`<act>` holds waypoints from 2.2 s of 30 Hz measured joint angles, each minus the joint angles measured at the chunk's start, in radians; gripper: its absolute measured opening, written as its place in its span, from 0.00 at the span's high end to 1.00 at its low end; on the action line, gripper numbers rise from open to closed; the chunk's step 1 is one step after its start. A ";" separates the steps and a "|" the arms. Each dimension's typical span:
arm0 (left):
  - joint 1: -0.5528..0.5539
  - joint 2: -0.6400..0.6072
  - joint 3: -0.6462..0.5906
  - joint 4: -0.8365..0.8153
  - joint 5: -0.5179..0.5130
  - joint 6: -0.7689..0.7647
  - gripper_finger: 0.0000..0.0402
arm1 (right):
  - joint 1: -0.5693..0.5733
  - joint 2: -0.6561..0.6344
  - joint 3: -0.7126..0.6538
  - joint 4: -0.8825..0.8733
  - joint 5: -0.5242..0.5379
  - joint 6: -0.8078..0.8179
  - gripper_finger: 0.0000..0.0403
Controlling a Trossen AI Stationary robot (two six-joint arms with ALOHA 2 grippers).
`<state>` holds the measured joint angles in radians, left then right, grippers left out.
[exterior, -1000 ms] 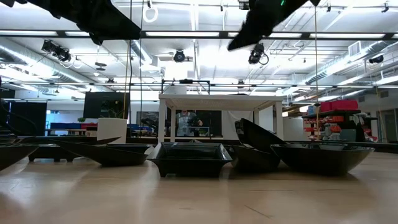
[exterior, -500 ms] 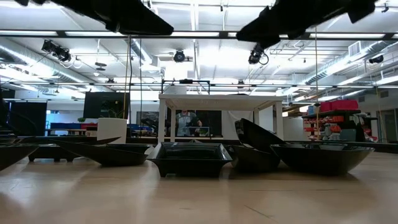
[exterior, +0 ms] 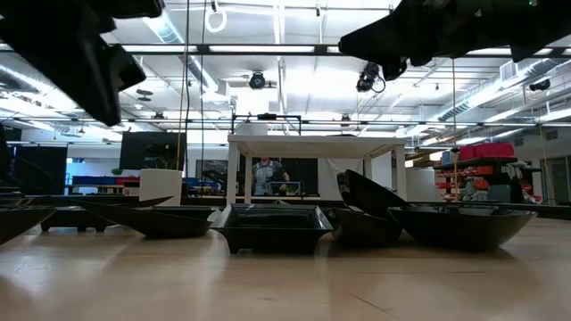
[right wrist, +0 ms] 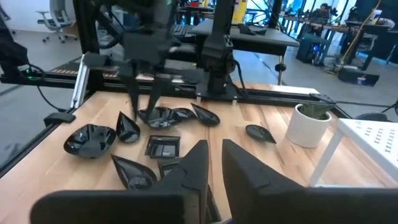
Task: Pick & Place Mini shaped plates
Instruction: Stack the black plate on top of the black plate on the shelf
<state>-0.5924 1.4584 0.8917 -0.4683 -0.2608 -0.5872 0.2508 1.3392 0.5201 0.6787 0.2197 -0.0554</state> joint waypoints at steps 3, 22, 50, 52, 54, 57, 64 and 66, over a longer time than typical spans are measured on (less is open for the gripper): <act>-0.056 0.039 -0.002 -0.016 -0.056 0.066 0.70 | 0.000 0.000 0.000 0.002 0.000 -0.012 0.88; -0.093 0.257 -0.002 0.025 -0.172 -0.034 0.82 | -0.001 0.000 0.000 0.024 0.000 -0.137 0.88; 0.065 0.221 0.648 -0.807 -0.424 0.160 0.99 | 0.088 -0.240 0.000 -0.442 0.005 -0.079 0.88; 0.140 0.175 0.659 -0.744 -0.435 0.299 0.99 | 0.088 -0.266 0.000 -0.480 0.019 -0.066 0.88; 0.234 0.119 0.653 -0.654 -0.401 0.446 1.00 | 0.088 -0.276 0.000 -0.496 0.041 -0.065 0.88; 0.412 0.043 0.615 -0.484 -0.289 0.663 1.00 | 0.088 -0.273 0.000 -0.503 0.081 -0.084 0.88; 0.833 0.052 0.518 -0.018 0.030 0.990 1.00 | 0.084 -0.265 0.000 -0.498 0.149 -0.065 0.88; 0.902 0.096 0.516 0.041 -0.013 1.047 1.00 | 0.084 -0.266 0.000 -0.486 0.158 -0.064 0.88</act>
<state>0.3093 1.5541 1.4075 -0.4275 -0.2738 0.4600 0.3344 1.0737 0.5201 0.1931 0.3773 -0.1196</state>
